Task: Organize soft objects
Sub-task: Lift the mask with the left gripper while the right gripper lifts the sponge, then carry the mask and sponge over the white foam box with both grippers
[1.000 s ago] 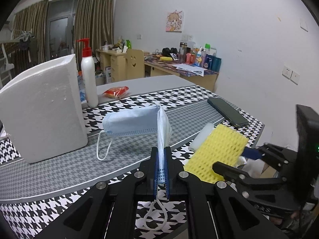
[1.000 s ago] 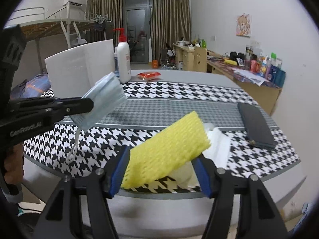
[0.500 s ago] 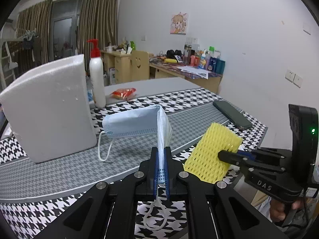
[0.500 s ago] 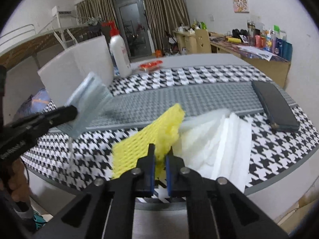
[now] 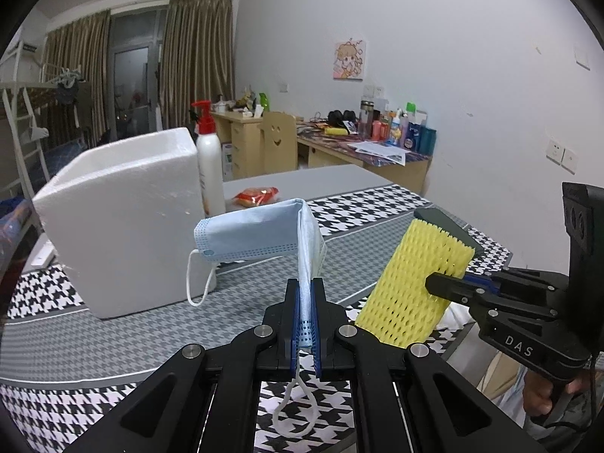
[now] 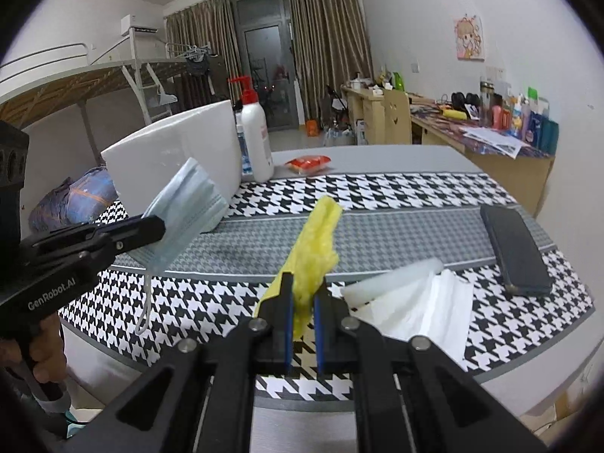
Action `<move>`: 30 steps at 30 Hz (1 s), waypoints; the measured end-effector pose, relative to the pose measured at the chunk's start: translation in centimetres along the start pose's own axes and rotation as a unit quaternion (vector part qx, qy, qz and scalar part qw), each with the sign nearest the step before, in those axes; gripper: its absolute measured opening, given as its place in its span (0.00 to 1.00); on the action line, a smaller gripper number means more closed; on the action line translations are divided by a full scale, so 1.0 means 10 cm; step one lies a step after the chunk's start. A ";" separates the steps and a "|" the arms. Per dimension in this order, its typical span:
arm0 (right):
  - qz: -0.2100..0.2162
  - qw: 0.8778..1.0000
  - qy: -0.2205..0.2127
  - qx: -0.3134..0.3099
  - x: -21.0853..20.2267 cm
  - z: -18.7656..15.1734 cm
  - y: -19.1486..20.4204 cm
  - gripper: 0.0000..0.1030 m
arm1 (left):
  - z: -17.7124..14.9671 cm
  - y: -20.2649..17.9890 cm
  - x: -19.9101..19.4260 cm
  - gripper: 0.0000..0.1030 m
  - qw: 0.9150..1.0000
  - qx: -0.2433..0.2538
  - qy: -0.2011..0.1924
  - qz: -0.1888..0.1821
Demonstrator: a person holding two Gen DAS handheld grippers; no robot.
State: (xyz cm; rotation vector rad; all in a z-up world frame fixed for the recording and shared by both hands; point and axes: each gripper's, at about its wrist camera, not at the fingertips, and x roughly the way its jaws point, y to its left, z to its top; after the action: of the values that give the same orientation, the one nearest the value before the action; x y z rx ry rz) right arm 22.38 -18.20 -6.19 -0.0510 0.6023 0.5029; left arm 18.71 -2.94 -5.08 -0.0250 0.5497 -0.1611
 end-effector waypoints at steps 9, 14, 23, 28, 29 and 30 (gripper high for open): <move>0.005 1.000 -0.023 -0.017 -0.05 0.13 0.12 0.12 | 0.06 0.10 -0.16 0.06 1.000 0.003 -0.015 0.012; 0.005 0.999 -0.030 -0.020 -0.04 0.21 0.18 0.12 | 0.08 0.16 -0.25 0.06 1.000 0.005 -0.021 0.016; 0.009 0.998 -0.045 -0.031 -0.05 0.30 0.28 0.12 | 0.20 0.16 -0.34 0.06 0.999 0.012 -0.036 0.021; 0.008 0.998 -0.053 -0.035 -0.08 0.35 0.31 0.12 | 0.30 0.17 -0.39 0.06 0.999 0.019 -0.046 0.017; 0.008 0.998 -0.055 -0.035 -0.09 0.37 0.31 0.12 | 0.32 0.18 -0.40 0.06 0.998 0.020 -0.049 0.018; 0.007 0.998 -0.057 -0.035 -0.09 0.38 0.31 0.12 | 0.34 0.17 -0.41 0.06 0.998 0.022 -0.052 0.019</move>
State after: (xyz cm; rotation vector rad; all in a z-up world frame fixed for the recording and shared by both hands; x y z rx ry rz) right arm 22.26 -15.16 -2.26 -0.0845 0.4740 0.5376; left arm 17.30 -0.66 -0.19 0.0191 0.4427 -0.1340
